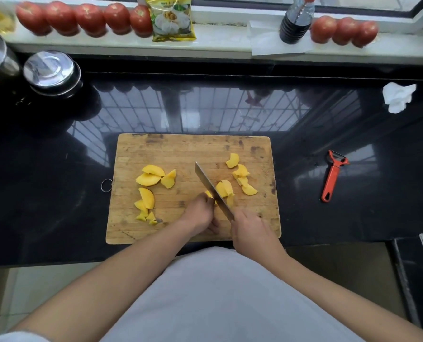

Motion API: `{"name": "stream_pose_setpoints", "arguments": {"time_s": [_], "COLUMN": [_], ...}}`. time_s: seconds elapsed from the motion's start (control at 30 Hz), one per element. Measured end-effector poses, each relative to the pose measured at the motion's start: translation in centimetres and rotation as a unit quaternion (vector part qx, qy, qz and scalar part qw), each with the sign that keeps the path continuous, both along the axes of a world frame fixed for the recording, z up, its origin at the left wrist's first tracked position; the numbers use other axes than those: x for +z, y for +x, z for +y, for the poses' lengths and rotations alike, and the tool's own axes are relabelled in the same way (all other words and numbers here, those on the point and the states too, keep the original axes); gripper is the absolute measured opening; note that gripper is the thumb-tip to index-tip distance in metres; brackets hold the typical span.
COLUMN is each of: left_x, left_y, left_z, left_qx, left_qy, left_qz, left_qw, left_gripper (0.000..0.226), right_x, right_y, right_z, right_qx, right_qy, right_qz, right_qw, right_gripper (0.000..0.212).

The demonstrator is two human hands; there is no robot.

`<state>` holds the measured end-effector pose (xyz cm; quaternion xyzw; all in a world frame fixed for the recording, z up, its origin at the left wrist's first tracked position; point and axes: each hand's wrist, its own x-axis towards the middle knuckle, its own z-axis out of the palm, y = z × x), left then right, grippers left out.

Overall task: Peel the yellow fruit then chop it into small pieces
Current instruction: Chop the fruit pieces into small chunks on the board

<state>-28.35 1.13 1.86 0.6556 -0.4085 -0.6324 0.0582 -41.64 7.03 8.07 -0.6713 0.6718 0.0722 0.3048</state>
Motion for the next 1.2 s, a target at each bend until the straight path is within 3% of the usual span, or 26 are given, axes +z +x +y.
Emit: {"name": "stream_pose_setpoints", "arguments": {"time_s": [0.37, 0.73, 1.2], "left_x": [0.2, 0.7, 1.3], "left_y": [-0.2, -0.3, 0.0], "left_z": [0.0, -0.3, -0.5], "left_qx": [-0.019, -0.021, -0.033], "left_qy": [-0.009, -0.01, -0.027], "left_qz": [-0.007, -0.018, -0.042], "left_qw": [1.0, 1.0, 0.998], "left_gripper": [0.032, 0.031, 0.034], "right_x": [0.3, -1.4, -2.1], "right_y": [-1.3, -0.3, 1.8], "right_z": [1.4, 0.0, -2.9], "right_qx": [0.024, 0.017, -0.029], "right_qy": [0.058, 0.041, -0.014], "right_qz": [0.043, 0.033, -0.051], "right_qw": [0.997, 0.998, 0.998], "right_gripper": [0.017, 0.016, 0.009]}}
